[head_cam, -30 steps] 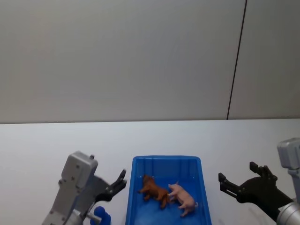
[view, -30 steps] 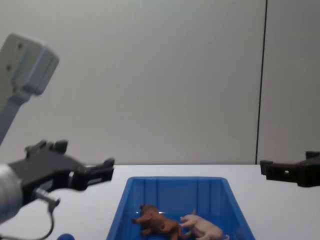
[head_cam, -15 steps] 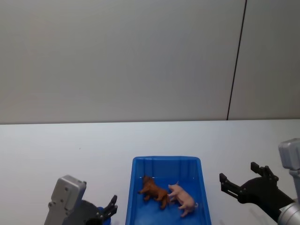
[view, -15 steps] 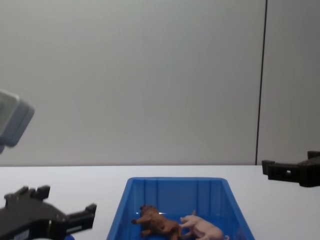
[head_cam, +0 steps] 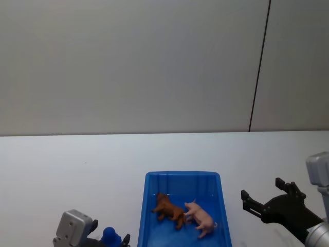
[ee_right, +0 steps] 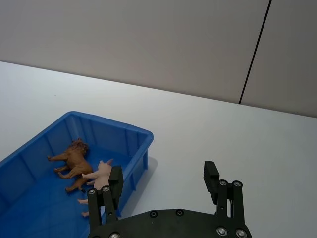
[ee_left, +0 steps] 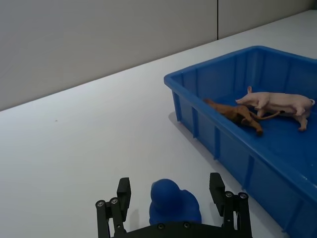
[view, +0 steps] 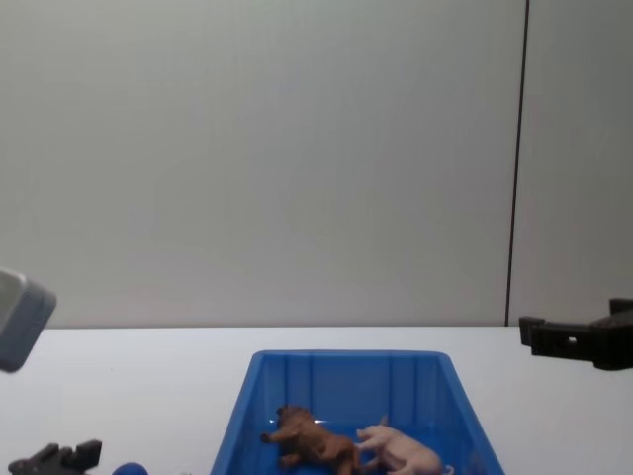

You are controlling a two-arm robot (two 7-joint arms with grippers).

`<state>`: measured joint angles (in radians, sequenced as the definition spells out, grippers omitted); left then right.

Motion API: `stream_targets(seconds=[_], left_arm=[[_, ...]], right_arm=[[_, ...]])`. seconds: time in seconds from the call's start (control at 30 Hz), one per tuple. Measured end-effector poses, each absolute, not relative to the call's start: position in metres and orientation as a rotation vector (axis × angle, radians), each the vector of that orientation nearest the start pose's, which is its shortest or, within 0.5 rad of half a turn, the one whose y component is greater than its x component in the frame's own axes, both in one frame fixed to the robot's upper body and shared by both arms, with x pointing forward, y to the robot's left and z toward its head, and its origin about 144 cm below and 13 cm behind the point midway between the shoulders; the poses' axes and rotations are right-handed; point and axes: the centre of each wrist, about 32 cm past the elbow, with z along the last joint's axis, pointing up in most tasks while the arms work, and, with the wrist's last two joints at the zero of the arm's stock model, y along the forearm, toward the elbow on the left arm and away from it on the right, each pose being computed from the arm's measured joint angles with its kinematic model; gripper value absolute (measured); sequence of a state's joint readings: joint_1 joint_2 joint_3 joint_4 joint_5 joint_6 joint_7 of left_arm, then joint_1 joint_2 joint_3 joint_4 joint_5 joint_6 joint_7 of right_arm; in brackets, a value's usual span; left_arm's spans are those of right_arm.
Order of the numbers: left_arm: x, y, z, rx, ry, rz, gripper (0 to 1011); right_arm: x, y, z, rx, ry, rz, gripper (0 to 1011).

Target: Pick up the two dolls from the table and place them into the box.

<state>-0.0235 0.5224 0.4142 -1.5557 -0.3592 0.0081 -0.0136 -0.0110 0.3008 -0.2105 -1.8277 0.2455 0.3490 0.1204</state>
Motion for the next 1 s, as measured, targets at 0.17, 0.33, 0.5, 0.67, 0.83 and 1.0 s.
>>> stream_targets(seconds=[0.17,0.33,0.5,0.67,0.83,1.0], left_arm=[[0.439,0.266,1.111,0.262,0.030,1.174,1003],[0.438,0.266,1.106,0.268,0.046,1.172,946],[0.439,0.267,1.103,0.272,0.055,1.173,814],[0.440,0.267,1.102,0.270,0.056,1.173,662],[0.442,0.268,1.104,0.265,0.043,1.170,547],[0.445,0.269,1.107,0.254,0.022,1.168,516]], right_arm=[[0.442,-0.228,1.206,-0.176,0.082,-1.184,1001],[0.442,-0.228,1.206,-0.176,0.082,-1.184,1001],[0.442,-0.228,1.206,-0.176,0.082,-1.184,1001],[0.442,-0.228,1.206,-0.176,0.082,-1.184,1001],[0.442,-0.228,1.206,-0.176,0.082,-1.184,1001],[0.442,-0.228,1.206,-0.176,0.082,-1.184,1001]])
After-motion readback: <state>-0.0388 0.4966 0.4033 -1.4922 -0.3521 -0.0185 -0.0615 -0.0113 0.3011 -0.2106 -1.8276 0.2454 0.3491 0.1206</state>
